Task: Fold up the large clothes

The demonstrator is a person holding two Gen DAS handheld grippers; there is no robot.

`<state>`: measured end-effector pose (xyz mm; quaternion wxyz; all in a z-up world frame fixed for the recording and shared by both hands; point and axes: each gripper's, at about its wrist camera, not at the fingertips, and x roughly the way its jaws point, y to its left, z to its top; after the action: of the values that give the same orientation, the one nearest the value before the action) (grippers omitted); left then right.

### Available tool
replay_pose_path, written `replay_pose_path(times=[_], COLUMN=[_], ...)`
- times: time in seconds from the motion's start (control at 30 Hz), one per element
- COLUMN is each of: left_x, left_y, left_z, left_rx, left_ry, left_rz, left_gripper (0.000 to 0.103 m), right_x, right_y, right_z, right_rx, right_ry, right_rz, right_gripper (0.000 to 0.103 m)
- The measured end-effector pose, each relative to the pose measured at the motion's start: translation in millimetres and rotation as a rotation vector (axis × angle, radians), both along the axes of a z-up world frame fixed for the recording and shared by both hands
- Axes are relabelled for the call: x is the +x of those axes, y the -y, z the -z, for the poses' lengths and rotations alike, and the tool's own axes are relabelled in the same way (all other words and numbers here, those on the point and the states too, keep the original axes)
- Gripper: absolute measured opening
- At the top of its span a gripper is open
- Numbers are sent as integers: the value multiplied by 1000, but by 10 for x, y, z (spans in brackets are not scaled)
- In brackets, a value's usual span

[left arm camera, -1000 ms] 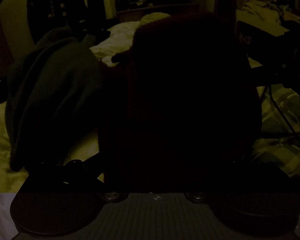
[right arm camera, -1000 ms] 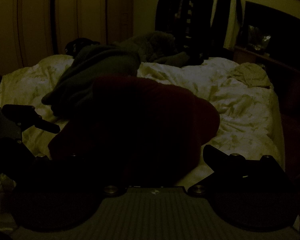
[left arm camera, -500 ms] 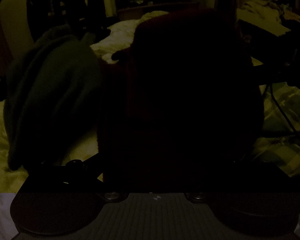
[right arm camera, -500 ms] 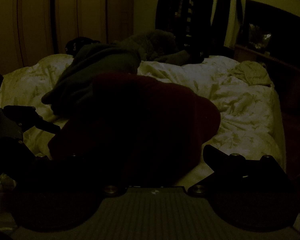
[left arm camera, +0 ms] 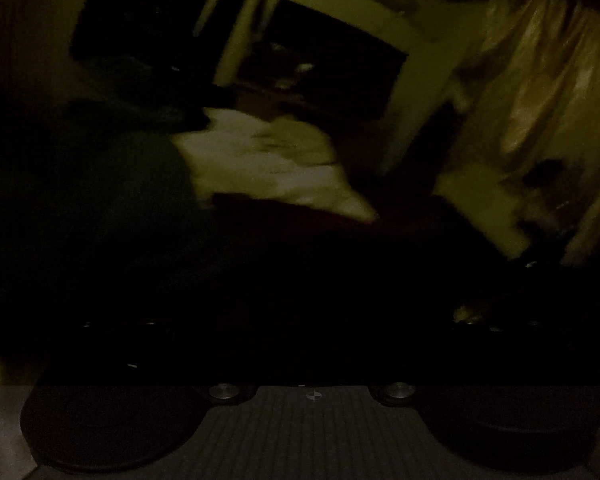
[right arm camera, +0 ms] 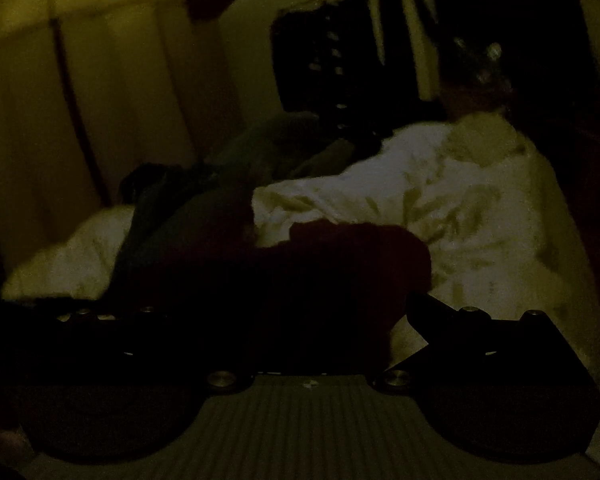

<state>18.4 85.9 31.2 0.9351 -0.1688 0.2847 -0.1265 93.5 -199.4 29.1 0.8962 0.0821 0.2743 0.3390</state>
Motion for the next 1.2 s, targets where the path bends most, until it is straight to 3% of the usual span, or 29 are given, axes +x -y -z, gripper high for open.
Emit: replay_pose_path(times=[0.17, 0.33, 0.47, 0.5, 0.6, 0.67, 0.8, 0.9, 0.97, 1.0, 1.03, 1.17, 1.2], left_x=[616, 1175, 1453, 1489, 1429, 1310, 991, 885, 790, 730, 709, 808, 825], left_y=[84, 120, 430, 530, 852, 1189, 1964, 2261, 2349, 2367, 2358, 2088, 1990], left_z=[160, 378, 414, 416, 374, 304, 395, 706, 861, 902, 925, 920, 920], left_rx=[-91, -395, -325, -302, -277, -228, 7, -18, 28, 54, 65, -42, -76], left_ry=[-77, -117, -127, -121, -109, -79, -48, -147, -168, -161, -157, -207, -231], left_rz=[59, 118, 149, 179, 290, 399, 569, 671, 712, 718, 717, 706, 707], left_gripper=[103, 103, 103, 73, 71, 69, 68, 69, 71, 83, 85, 103, 103], right_x=[138, 150, 191, 206, 203, 163, 97, 129, 158, 192, 247, 397, 433], right_y=[66, 117, 188, 219, 376, 554, 937, 1100, 1131, 1115, 1062, 731, 648], right_z=[139, 220, 288, 301, 284, 228, 114, 106, 148, 183, 211, 281, 281], right_rx=[59, 50, 67, 71, 89, 89, 14, -18, 10, 14, 10, -15, -22], right_ry=[-102, -116, -142, -146, -116, -45, 93, 85, 57, 37, 11, -42, -40], right_rz=[17, 40, 70, 82, 141, 233, 513, 577, 548, 516, 476, 304, 279], right_gripper=[103, 103, 103, 103, 103, 102, 103, 103, 103, 103, 103, 103, 103])
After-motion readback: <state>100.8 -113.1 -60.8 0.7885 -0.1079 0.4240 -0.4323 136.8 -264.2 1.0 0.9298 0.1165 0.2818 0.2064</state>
